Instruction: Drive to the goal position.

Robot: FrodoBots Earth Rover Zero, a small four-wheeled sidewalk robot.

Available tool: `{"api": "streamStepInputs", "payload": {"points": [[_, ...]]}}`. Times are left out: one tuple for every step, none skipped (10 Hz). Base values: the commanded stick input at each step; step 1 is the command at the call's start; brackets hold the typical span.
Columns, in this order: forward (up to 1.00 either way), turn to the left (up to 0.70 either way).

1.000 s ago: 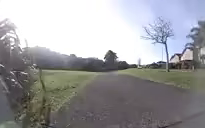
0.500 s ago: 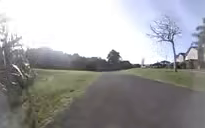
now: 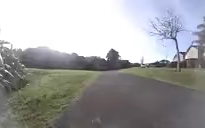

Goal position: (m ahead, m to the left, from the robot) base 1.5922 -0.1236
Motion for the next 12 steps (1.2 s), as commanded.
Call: {"api": "streamStepInputs", "payload": {"points": [[1.0,0.0],[1.0,-0.27],[1.0,-0.27],[1.0,-0.27],[1.0,-0.21],[1.0,-0.02],[1.0,0.0],[1.0,0.0],[1.0,0.0],[1.0,0.0],[1.0,0.0],[1.0,0.0]]}}
